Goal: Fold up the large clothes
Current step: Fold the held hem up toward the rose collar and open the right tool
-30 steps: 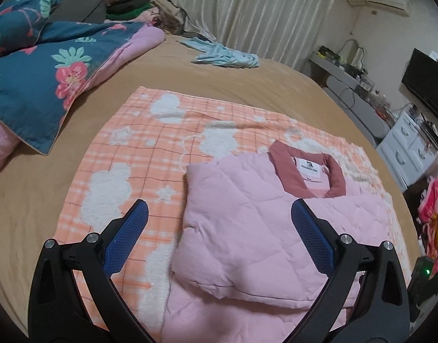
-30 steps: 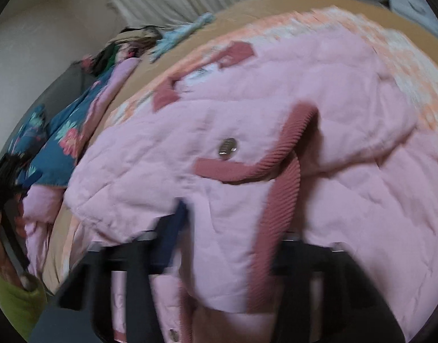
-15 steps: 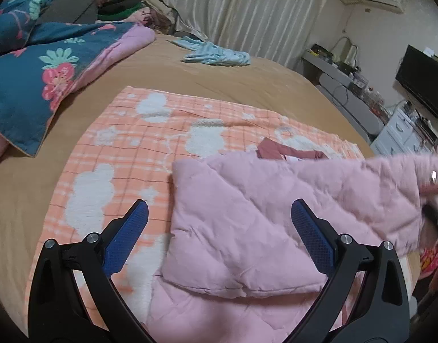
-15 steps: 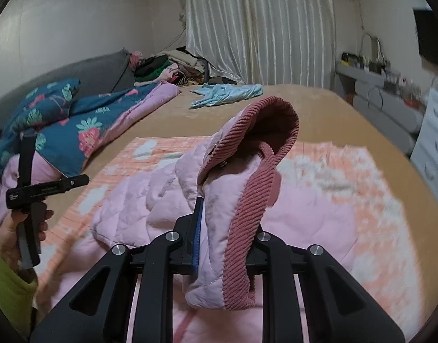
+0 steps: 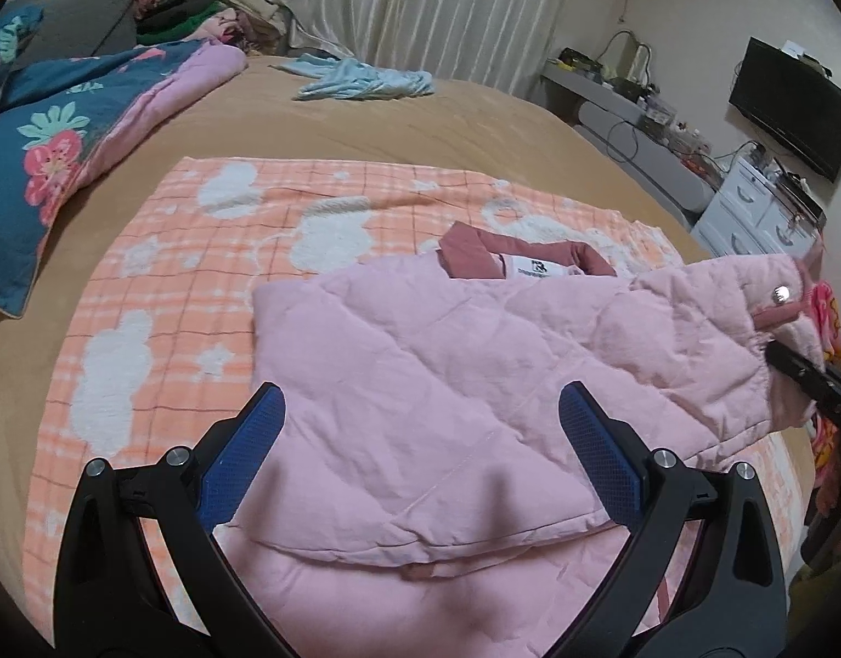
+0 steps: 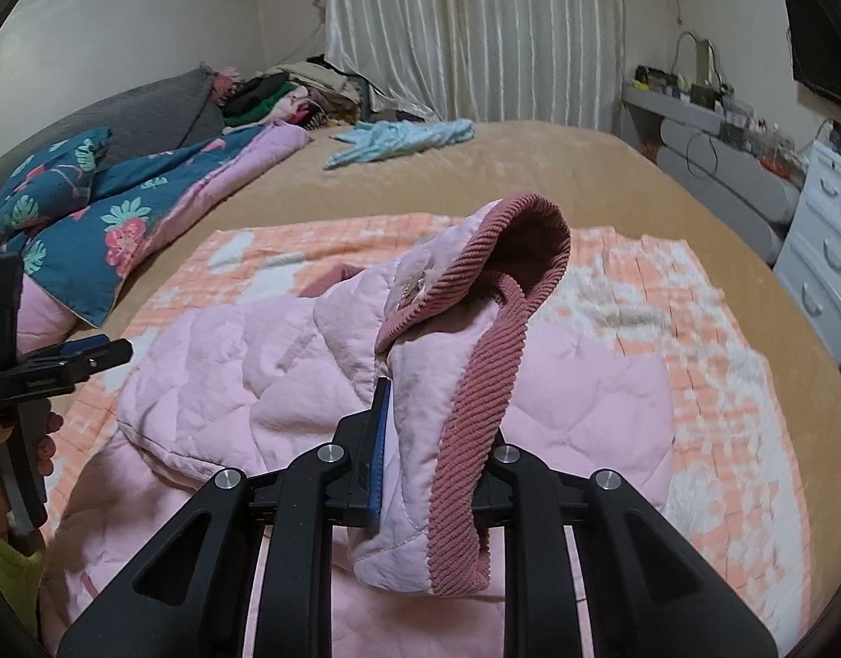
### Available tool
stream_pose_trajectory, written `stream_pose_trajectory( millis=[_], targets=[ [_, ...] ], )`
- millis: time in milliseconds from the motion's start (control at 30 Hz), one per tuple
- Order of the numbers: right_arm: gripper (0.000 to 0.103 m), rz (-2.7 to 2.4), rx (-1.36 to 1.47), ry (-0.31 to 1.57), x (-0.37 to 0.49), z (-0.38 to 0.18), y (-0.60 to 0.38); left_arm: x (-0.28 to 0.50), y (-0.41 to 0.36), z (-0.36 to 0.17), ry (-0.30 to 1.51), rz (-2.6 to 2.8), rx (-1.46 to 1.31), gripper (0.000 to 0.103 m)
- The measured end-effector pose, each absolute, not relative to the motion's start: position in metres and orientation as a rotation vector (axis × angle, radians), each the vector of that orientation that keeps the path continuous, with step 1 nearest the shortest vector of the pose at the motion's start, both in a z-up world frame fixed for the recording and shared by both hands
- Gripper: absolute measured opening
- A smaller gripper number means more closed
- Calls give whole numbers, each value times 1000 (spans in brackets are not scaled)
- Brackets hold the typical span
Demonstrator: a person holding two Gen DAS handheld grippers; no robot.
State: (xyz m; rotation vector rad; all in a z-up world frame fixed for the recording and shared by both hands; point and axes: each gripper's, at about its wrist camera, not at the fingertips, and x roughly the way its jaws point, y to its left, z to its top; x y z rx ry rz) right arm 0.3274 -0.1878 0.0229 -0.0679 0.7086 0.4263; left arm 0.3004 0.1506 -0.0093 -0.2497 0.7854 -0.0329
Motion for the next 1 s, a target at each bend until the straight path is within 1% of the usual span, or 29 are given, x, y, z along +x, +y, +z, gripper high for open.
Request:
stream_pose_trajectory(
  millis=[100, 300, 500, 600, 667, 733, 867, 1000],
  targets=[
    [19, 415, -57, 736, 331, 12, -190, 304, 144, -14, 798, -44, -242, 94],
    [24, 384, -60, 772, 336, -3, -191, 306, 130, -20, 809, -72, -210, 94],
    [34, 355, -48, 786, 341, -12, -196, 309, 122, -24, 822, -82, -194, 94],
    [43, 337, -28, 793, 342, -17, -199, 308, 119, -25, 826, -85, -189, 94],
    [51, 331, -16, 795, 341, -20, -202, 309, 116, -26, 828, -91, -188, 94],
    [56, 319, -12, 791, 340, -20, -205, 309, 114, -26, 831, -92, -183, 93],
    [71, 287, -13, 750, 331, -14, -211, 310, 109, -28, 838, -103, -177, 93],
    [75, 283, -19, 715, 323, -5, -211, 312, 104, -35, 864, -107, -167, 93]
  ],
)
